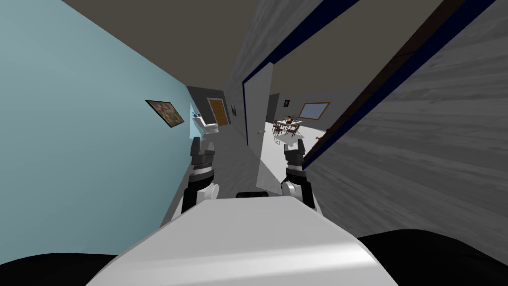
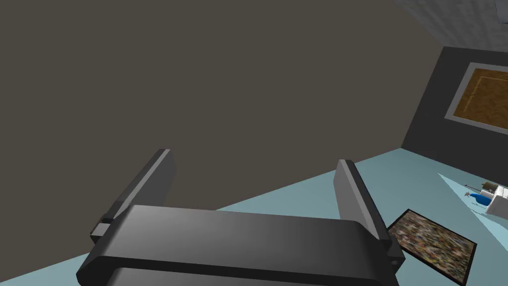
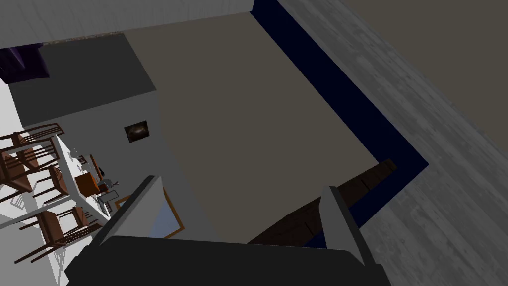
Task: Push the door open
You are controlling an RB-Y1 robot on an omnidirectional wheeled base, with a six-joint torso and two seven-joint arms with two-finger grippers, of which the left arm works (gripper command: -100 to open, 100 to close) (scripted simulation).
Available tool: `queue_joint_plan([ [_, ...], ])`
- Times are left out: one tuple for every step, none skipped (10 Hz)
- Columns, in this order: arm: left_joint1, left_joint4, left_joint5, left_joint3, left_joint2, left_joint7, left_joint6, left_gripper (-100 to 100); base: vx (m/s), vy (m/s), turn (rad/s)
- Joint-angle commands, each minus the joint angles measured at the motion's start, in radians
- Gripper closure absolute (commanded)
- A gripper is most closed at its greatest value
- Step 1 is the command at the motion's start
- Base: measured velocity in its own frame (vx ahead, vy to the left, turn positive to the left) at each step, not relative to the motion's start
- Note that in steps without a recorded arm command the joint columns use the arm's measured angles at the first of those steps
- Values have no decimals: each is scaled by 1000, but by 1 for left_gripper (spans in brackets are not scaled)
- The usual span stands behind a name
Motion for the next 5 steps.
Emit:
queue_joint_plan([
  [-21, 34, 5, -17, 19, 8, 2, -100, 94, 20, -87],
  [-30, 48, 7, -24, 26, 12, 3, -100, 135, 28, -60],
  [-38, 62, 9, -31, 33, 15, 4, -100, 123, 23, -49],
  [-50, 81, 11, -41, 42, 20, 5, -100, 133, 26, -57],
  [-63, 102, 14, -51, 50, 25, 6, -100, 154, 41, -62],
])
